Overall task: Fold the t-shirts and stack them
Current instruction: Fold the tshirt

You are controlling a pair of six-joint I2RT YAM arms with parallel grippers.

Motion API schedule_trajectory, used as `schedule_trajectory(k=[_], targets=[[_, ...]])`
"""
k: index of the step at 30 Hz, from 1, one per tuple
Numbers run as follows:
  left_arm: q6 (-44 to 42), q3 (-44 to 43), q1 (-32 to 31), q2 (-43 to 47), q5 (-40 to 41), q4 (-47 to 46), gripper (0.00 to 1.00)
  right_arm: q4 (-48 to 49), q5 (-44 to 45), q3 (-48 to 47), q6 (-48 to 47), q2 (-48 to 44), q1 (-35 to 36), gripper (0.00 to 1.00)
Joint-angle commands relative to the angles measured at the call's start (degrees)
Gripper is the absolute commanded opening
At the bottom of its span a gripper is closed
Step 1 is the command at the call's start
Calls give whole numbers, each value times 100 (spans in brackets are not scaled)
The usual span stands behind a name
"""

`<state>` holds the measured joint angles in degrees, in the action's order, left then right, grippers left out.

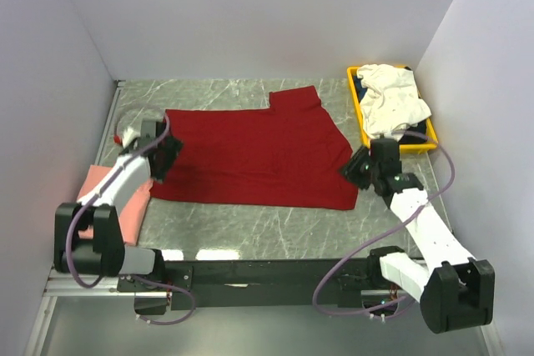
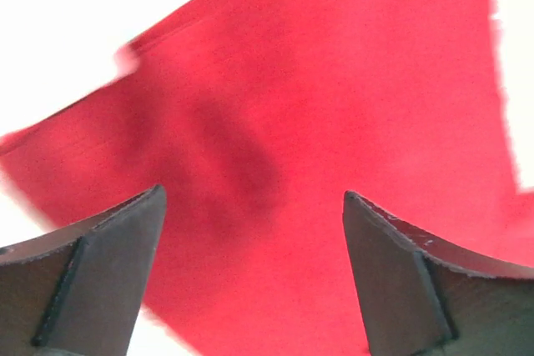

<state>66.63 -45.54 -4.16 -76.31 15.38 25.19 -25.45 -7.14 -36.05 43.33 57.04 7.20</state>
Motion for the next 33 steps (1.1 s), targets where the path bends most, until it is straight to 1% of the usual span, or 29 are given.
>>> schedule_trajectory(k=[1,2,3,4,5,6,7,8,9,11,12,13,14,15,17,18,20,22,23,25,26,29,33], targets=[[-107,-1376,64,-461,185,239,95,829,-147,-823,-412,289,-8,43],[-115,-1692,100,-890,202,371,95,953,-165,-981,-561,447,0,43],[-141,-2295,126,-1112,255,477,94,1041,-165,-1322,-641,788,-8,43],[-159,-2589,161,-1331,403,669,93,1173,-217,-1525,-824,1018,0,43],[-185,-2870,188,-1777,474,750,92,1192,-270,-1745,-913,1255,-8,43],[-264,-3386,223,-1991,510,829,91,1209,-279,-2156,-966,1727,0,43],[-334,-3635,275,-2210,536,873,90,1296,-288,-2343,-1019,1967,-8,43],[-413,-3864,311,-2639,545,961,88,1323,-384,-2528,-1107,2204,-8,43],[-562,-4345,337,-2852,571,1040,88,1332,-420,-2886,-1134,2659,0,43],[-729,-4796,399,-3395,668,1119,87,1446,-569,-3222,-1204,3084,1,43],[-939,-5120,399,-3556,686,1085,86,1525,-604,-3467,-1213,3460,-8,43],[-1037,-5262,399,-3696,695,1032,85,1578,-622,-3635,-1213,3646,0,43],[-1125,-5411,390,-3985,782,1040,83,1561,-614,-3820,-1239,3831,1,43],[-1256,-5735,399,-4136,844,1058,82,1570,-631,-4117,-1265,4172,9,42],[-1433,-6210,399,-4565,975,1067,80,1570,-684,-4435,-1310,4516,-8,42],[-1599,-6369,390,-4698,1028,1119,79,1535,-675,-4741,-1336,4797,-8,42],[-1714,-6686,390,-5067,1116,1190,77,1491,-684,-5016,-1415,5062,0,42],[-1943,-6985,399,-5253,1117,1094,75,1438,-666,-5393,-1537,5387,-8,41],[-1987,-7064,399,-5410,1117,1093,74,1386,-658,-5525,-1573,5493,0,41],[-2066,-7275,390,-5604,1143,1067,69,1176,-614,-6112,-1678,5931,0,41],[-2066,-7302,399,-5657,1117,1050,67,1096,-605,-6115,-1714,6029,1,41],[-2058,-7320,399,-5850,1082,962,61,981,-631,-6632,-1810,6354,-8,41],[-2040,-7434,390,-6070,941,821,59,910,-675,-7010,-1863,6697,-17,41]])
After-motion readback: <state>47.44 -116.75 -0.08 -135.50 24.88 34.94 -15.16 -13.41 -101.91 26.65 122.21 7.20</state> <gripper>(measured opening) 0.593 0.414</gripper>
